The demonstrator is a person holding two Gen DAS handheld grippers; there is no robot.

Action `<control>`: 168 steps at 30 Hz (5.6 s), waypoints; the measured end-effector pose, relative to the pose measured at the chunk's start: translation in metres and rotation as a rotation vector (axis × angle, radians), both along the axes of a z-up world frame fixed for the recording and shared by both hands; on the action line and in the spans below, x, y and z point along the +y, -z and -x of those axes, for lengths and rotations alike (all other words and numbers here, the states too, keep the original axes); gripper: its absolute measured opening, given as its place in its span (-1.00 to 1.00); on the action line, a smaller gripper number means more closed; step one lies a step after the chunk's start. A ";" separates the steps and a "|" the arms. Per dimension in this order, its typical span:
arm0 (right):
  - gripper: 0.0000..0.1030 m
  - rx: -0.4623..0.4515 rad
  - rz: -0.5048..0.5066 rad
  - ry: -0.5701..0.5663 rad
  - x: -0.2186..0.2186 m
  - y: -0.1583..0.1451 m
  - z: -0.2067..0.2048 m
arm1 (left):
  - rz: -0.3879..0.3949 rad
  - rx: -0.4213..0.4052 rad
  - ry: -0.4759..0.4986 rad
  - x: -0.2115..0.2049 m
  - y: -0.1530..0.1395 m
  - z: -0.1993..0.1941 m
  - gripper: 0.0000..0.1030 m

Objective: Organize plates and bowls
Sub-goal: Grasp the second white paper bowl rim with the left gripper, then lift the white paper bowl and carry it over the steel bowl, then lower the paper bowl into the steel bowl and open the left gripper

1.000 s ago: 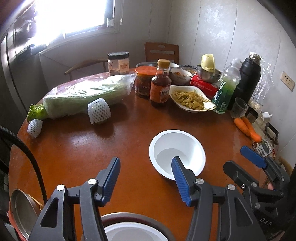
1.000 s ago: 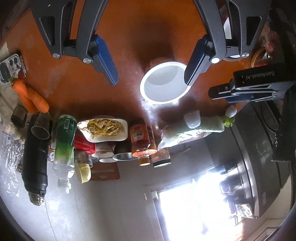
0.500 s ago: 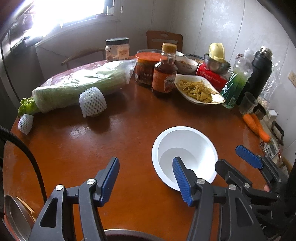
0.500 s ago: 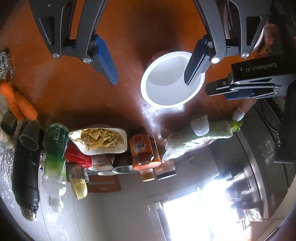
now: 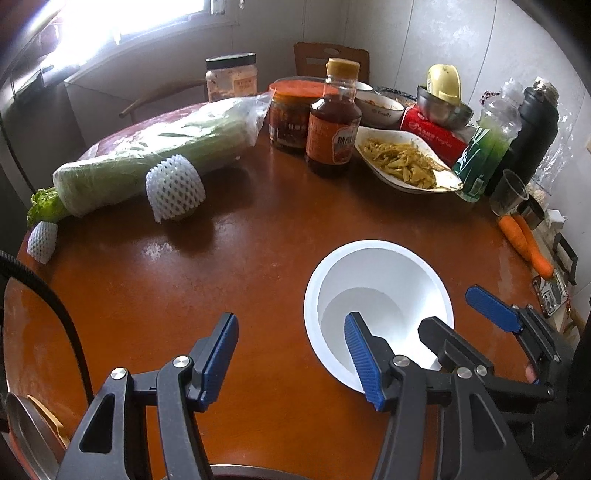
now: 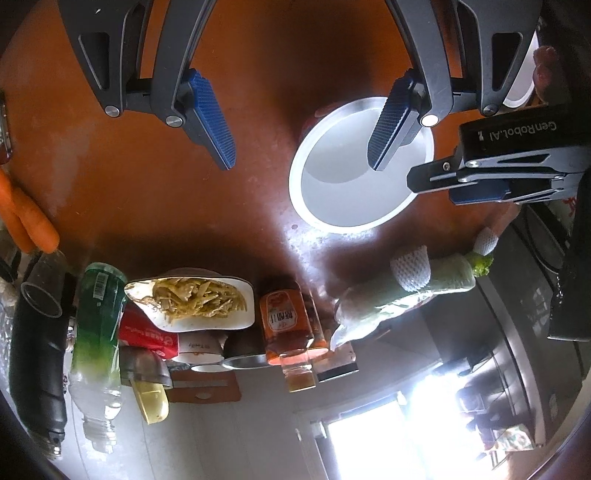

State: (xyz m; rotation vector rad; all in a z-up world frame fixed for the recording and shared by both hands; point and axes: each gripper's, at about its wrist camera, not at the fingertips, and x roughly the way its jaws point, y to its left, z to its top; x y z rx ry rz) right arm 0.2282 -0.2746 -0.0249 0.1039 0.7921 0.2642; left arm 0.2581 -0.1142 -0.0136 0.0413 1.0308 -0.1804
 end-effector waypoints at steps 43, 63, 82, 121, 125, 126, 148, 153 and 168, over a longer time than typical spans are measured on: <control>-0.24 -0.081 -0.016 -0.129 0.040 -0.027 0.030 | 0.043 -0.062 0.043 0.016 -0.022 0.027 -0.53; -0.24 -0.186 0.006 -0.210 0.088 -0.071 0.081 | 0.067 -0.181 -0.016 0.065 -0.070 0.087 -0.53; -0.24 -0.239 0.013 -0.287 0.115 -0.095 0.140 | 0.078 -0.235 -0.056 0.095 -0.096 0.151 -0.53; -0.23 -0.166 0.053 -0.345 0.120 -0.064 0.171 | 0.072 -0.158 -0.115 0.099 -0.049 0.180 -0.53; -0.22 -0.151 0.052 -0.346 0.120 -0.058 0.169 | 0.060 -0.154 -0.118 0.097 -0.044 0.180 -0.53; -0.22 -0.148 0.051 -0.347 0.119 -0.057 0.169 | 0.060 -0.152 -0.118 0.096 -0.043 0.179 -0.53; -0.22 -0.108 0.044 -0.353 0.120 -0.039 0.160 | 0.054 -0.128 -0.137 0.097 -0.026 0.173 -0.53; -0.22 -0.103 0.049 -0.352 0.119 -0.034 0.158 | 0.047 -0.126 -0.141 0.096 -0.022 0.171 -0.53; -0.22 -0.079 0.049 -0.351 0.119 -0.021 0.153 | 0.046 -0.106 -0.147 0.098 -0.008 0.166 -0.53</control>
